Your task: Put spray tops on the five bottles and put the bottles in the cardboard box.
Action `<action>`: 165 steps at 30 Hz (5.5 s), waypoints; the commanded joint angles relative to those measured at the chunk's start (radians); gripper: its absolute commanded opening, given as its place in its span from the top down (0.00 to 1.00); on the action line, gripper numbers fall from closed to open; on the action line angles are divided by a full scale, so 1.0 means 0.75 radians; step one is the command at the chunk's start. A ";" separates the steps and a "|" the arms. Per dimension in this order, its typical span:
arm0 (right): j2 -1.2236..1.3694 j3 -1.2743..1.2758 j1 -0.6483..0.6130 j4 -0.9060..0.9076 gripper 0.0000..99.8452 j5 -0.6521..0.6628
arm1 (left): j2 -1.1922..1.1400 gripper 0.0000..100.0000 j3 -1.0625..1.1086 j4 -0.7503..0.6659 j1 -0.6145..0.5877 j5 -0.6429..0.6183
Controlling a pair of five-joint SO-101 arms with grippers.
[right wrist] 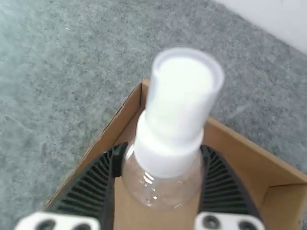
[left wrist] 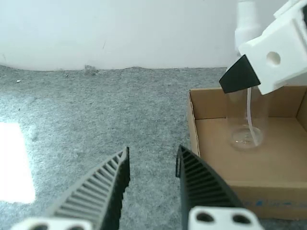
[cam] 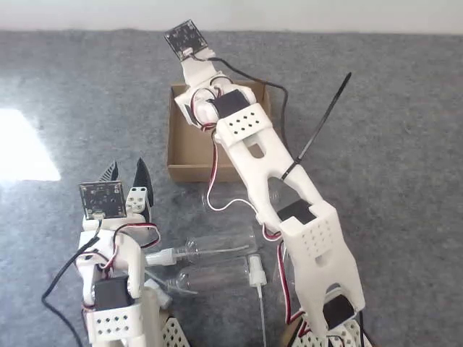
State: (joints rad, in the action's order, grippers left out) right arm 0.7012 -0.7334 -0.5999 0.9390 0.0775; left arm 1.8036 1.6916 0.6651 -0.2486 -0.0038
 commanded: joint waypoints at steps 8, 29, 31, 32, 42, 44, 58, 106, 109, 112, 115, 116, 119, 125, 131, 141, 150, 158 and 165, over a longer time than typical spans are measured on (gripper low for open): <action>-0.085 -0.037 0.007 -0.222 0.89 0.029 | 0.020 0.85 -0.009 -0.016 -0.006 0.008; 0.226 -0.045 -0.030 -0.510 0.89 0.035 | 0.020 0.85 -0.009 -0.016 -0.006 0.008; 0.238 -0.045 -0.030 -0.510 0.89 0.035 | 0.020 0.85 -0.009 -0.016 -0.006 0.008; 0.247 -0.045 -0.030 -0.510 0.89 0.035 | 0.020 0.85 -0.009 -0.016 -0.006 0.008; 0.261 -0.039 -0.030 -0.498 0.88 0.037 | 0.020 0.85 -0.009 -0.016 -0.006 0.008; 0.265 -0.039 -0.028 -0.496 0.88 0.039 | 0.020 0.85 -0.009 -0.016 -0.006 0.008; 0.296 -0.037 -0.046 -0.494 0.70 0.033 | 0.020 0.85 -0.009 -0.016 -0.006 0.008; -0.015 -0.057 -0.026 0.097 0.70 -0.045 | 0.016 0.85 -0.009 -0.016 -0.006 0.008; -0.017 -0.059 -0.038 0.128 0.70 -0.037 | 0.016 0.85 -0.009 -0.016 -0.006 0.008; -0.028 -0.059 -0.060 0.173 0.70 -0.035 | 0.016 0.85 -0.009 -0.006 -0.006 0.008; -0.060 -0.059 -0.085 0.238 0.70 -0.035 | 0.018 0.85 -0.009 0.000 -0.006 0.008; -0.073 -0.059 -0.093 0.261 0.70 -0.035 | 0.018 0.85 -0.009 0.000 -0.006 0.008; -0.116 -0.059 -0.103 0.318 0.70 -0.035 | 0.018 0.85 -0.009 0.000 -0.006 0.008; -0.204 -0.059 -0.093 0.427 0.78 -0.035 | 0.018 0.85 -0.009 0.000 -0.006 0.008; -0.247 -0.059 -0.095 0.541 0.79 -0.037 | 0.018 0.85 -0.009 0.000 -0.006 0.008; -0.377 -0.059 -0.093 0.807 0.79 -0.037 | 0.018 0.85 -0.009 0.000 -0.006 0.010; -0.515 -0.059 -0.101 0.987 0.79 -0.037 | 0.018 0.85 -0.009 0.000 -0.006 0.010; -0.670 -0.049 -0.101 1.141 0.79 -0.037 | 0.018 0.85 -0.009 0.002 -0.006 0.010; -0.862 0.115 -0.103 1.136 0.79 -0.037 | 0.018 0.85 -0.009 0.002 -0.006 0.010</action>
State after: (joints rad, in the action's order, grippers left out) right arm 0.1626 -0.6720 -0.6644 1.7522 0.0545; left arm 1.8036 1.6916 0.6651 -0.2486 -0.0038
